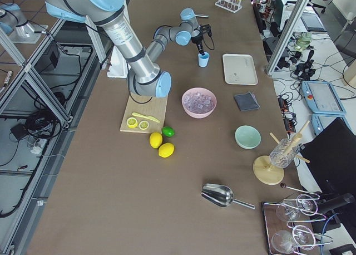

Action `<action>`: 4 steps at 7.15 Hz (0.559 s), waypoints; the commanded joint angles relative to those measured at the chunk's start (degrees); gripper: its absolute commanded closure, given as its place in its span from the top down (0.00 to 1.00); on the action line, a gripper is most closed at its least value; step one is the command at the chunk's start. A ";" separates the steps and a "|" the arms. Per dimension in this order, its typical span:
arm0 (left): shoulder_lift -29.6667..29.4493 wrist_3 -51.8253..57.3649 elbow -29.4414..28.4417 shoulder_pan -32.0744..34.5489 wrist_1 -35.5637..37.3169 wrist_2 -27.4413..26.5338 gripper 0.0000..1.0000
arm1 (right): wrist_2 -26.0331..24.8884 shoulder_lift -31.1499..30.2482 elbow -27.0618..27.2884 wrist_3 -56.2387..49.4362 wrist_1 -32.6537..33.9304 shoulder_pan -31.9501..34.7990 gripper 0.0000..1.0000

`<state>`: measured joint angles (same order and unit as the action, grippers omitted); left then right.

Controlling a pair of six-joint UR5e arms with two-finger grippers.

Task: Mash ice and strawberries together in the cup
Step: 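Carry the ice cube with the right gripper and drop it into the blue cup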

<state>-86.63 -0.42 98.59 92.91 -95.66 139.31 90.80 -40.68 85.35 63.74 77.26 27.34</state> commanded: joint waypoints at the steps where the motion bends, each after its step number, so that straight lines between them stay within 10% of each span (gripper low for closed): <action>1: -0.12 -0.19 0.11 -0.01 0.03 0.00 0.97 | 0.25 -0.01 0.69 -0.20 0.00 0.08 0.98; 4: -1.87 -6.30 0.20 -3.59 -1.01 -0.17 0.98 | 9.69 -9.81 9.52 -4.91 0.52 7.25 0.98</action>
<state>-87.77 -2.80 98.64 91.66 -95.84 139.21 95.13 -45.27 89.92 61.98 77.59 30.78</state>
